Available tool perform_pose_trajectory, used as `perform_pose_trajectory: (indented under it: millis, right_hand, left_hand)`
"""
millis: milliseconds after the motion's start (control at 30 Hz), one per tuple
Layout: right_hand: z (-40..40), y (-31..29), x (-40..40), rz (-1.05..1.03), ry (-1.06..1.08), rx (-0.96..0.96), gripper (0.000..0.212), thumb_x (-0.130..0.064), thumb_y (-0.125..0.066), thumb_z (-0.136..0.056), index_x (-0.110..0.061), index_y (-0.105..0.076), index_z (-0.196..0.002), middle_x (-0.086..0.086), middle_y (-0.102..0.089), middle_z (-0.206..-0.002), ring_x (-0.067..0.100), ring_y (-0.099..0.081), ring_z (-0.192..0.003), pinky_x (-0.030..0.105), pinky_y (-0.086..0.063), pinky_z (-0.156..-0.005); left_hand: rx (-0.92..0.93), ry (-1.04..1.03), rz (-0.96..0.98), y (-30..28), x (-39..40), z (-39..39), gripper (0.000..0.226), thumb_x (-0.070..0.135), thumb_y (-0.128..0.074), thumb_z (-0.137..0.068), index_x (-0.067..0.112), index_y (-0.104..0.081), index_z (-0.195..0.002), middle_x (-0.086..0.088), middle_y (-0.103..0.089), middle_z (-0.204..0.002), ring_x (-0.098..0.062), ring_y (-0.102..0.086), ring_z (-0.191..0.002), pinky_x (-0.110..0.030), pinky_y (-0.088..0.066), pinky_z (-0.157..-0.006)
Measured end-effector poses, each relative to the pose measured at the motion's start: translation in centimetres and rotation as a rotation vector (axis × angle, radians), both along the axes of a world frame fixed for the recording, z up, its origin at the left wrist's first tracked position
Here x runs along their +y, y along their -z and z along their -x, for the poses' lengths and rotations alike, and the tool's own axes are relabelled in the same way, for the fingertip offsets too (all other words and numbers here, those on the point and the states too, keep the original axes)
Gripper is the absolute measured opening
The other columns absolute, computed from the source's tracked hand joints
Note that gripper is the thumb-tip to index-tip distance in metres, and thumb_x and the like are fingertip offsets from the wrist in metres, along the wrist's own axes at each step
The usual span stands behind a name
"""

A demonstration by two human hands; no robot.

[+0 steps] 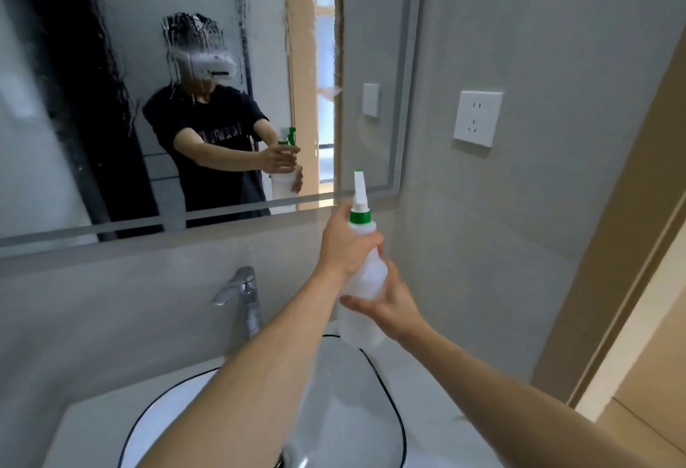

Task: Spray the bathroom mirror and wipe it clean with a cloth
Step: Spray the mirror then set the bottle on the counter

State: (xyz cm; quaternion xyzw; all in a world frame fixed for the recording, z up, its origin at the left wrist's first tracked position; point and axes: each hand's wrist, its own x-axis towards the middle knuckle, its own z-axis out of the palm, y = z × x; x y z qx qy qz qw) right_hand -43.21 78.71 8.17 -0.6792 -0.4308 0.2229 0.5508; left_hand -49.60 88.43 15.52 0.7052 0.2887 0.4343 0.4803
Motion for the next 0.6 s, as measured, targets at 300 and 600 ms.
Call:
perform_pose_trajectory:
  millis: [300,600]
  right_hand:
    - [2.2,1.8,1.4,0.049,-0.083,-0.008,0.081,-0.030,-0.090,-0.064,-0.026,-0.043,-0.130,-0.009,-0.063,-0.115,0.011,-0.064,-0.106,0.028,-0.050,-0.080]
    - [5.8,1.5,4.6,0.030,-0.193,-0.052,0.077,-0.023,-0.090,-0.071,-0.030,-0.039,-0.127,-0.009,-0.060,-0.113,0.008,-0.061,-0.103,0.025,-0.051,-0.078]
  left_hand:
    - [-0.009,-0.097,0.045,2.4,1.2,3.2,0.034,0.011,-0.073,-0.057,0.023,-0.057,-0.084,-0.011,-0.065,-0.076,-0.035,-0.066,-0.071,-0.052,-0.059,-0.066]
    - [-0.045,-0.220,0.028,2.1,3.1,7.8,0.034,-0.001,-0.077,-0.062,0.017,-0.058,-0.084,0.004,-0.059,-0.069,-0.016,-0.054,-0.061,-0.025,-0.047,-0.054]
